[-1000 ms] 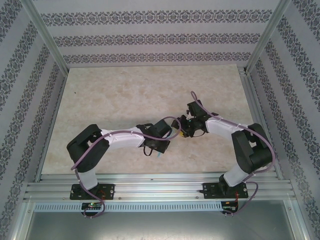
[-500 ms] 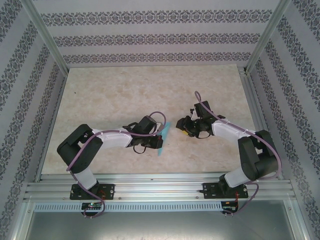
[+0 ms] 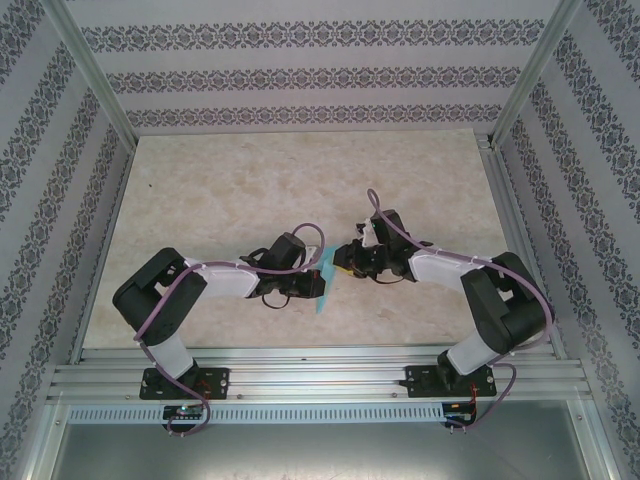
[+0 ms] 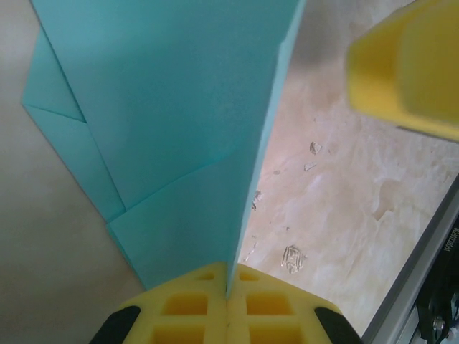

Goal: Fold a paper plane with a square sheet of paper (fold left side to right side)

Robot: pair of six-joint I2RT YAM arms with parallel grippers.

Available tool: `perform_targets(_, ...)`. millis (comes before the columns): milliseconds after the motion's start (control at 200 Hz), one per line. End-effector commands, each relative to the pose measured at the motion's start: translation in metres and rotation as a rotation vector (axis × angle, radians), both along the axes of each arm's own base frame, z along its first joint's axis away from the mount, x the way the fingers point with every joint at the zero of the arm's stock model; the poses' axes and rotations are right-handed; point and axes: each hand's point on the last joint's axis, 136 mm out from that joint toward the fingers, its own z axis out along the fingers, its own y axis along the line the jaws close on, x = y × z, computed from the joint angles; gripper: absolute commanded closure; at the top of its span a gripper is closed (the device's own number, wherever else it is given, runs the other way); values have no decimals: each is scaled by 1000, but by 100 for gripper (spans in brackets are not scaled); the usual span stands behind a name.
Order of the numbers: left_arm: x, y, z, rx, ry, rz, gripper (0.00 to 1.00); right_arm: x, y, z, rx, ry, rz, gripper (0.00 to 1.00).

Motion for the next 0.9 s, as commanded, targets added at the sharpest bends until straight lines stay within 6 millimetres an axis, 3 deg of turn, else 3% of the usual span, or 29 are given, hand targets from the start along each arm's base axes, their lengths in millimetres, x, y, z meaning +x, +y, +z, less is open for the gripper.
perform_targets(0,8,-4,4,-44,-5,14,100,0,15,0,52,-3,14,74)
perform_targets(155,7,-2,1,-43,8,22,100,1,24,-7,71,10,20,74)
perform_targets(405,6,0,-7,-38,36,28,100,2,23,-18,49,35,9,75)
perform_targets(609,6,1,-11,-34,54,35,88,0,19,-31,15,67,0,76)
perform_targets(894,8,2,-2,-50,49,41,81,3,18,-35,-8,77,2,76)
